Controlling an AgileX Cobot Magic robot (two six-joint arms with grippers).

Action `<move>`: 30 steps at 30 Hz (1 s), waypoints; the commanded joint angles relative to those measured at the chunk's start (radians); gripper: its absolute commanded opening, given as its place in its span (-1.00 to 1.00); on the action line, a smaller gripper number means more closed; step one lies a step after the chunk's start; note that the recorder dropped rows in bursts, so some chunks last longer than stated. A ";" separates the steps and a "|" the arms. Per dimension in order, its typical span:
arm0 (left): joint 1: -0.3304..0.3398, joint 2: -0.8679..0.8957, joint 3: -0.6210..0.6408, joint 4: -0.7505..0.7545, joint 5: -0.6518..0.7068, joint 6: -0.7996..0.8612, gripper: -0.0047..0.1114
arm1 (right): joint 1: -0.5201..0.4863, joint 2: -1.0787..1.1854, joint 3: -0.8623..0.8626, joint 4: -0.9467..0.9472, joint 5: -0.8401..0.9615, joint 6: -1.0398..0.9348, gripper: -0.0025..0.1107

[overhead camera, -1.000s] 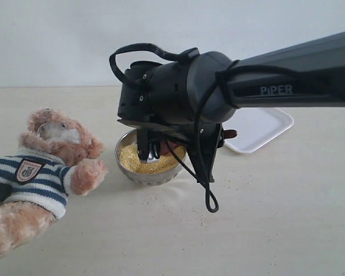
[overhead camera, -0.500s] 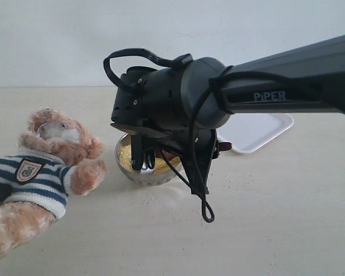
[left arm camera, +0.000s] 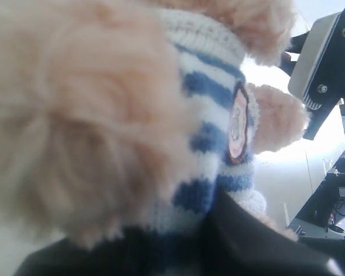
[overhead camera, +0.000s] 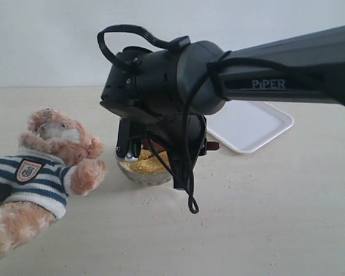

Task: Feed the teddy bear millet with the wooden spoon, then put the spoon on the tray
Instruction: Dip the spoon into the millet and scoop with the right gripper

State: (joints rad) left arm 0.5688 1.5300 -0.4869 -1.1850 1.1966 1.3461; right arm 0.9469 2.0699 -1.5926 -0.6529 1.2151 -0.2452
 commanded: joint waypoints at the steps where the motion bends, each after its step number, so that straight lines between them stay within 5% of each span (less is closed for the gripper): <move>1: 0.005 -0.009 0.004 -0.011 0.025 0.008 -0.81 | -0.018 -0.003 -0.006 0.066 0.006 0.024 -0.77; 30: 0.005 -0.009 0.004 -0.011 0.025 0.008 -0.81 | -0.193 -0.215 -0.001 0.525 0.006 0.052 -0.77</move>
State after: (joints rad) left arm 0.5688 1.5300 -0.4869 -1.1850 1.1983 1.3461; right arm 0.7600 1.8824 -1.5926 -0.1979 1.2172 -0.1801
